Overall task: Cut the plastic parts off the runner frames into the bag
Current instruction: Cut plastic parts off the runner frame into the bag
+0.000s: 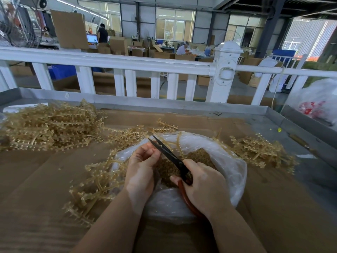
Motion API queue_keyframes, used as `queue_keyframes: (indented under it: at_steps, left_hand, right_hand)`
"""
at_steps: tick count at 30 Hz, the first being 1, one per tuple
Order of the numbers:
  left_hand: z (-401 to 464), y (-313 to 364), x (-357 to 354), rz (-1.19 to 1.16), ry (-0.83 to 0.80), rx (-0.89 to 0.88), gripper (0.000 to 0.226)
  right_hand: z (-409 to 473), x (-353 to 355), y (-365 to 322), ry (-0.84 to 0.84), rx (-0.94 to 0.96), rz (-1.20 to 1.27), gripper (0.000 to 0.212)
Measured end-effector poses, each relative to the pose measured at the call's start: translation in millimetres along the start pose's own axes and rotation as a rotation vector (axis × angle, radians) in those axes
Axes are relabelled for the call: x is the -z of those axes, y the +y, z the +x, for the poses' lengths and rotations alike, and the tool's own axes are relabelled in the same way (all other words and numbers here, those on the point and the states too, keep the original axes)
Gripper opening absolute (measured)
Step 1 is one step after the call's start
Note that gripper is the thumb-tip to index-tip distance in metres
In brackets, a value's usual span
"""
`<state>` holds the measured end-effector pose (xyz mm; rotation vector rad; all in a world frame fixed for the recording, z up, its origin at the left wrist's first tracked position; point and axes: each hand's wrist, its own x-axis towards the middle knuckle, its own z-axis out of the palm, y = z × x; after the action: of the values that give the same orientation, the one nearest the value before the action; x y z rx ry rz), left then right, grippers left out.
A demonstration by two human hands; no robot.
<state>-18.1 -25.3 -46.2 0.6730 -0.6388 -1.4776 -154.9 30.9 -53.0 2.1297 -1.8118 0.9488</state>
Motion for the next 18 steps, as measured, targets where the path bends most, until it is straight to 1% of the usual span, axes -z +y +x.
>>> queue_keyframes:
  at_steps: [6, 11, 18]
  left_hand:
    - [1.6, 0.9, 1.2, -0.018, -0.022, 0.035, 0.024]
    - [2.6, 0.4, 2.2, -0.015, -0.051, 0.03, 0.024]
    - [4.3, -1.8, 1.9, 0.0, -0.038, 0.0, 0.026]
  right_hand:
    - [-0.5, 0.6, 0.2, -0.011, 0.009, 0.025, 0.04]
    - [-0.3, 2.3, -0.3, 0.0, 0.012, 0.028, 0.037]
    - [-0.5, 2.6, -0.8, -0.026, 0.013, 0.033, 0.042]
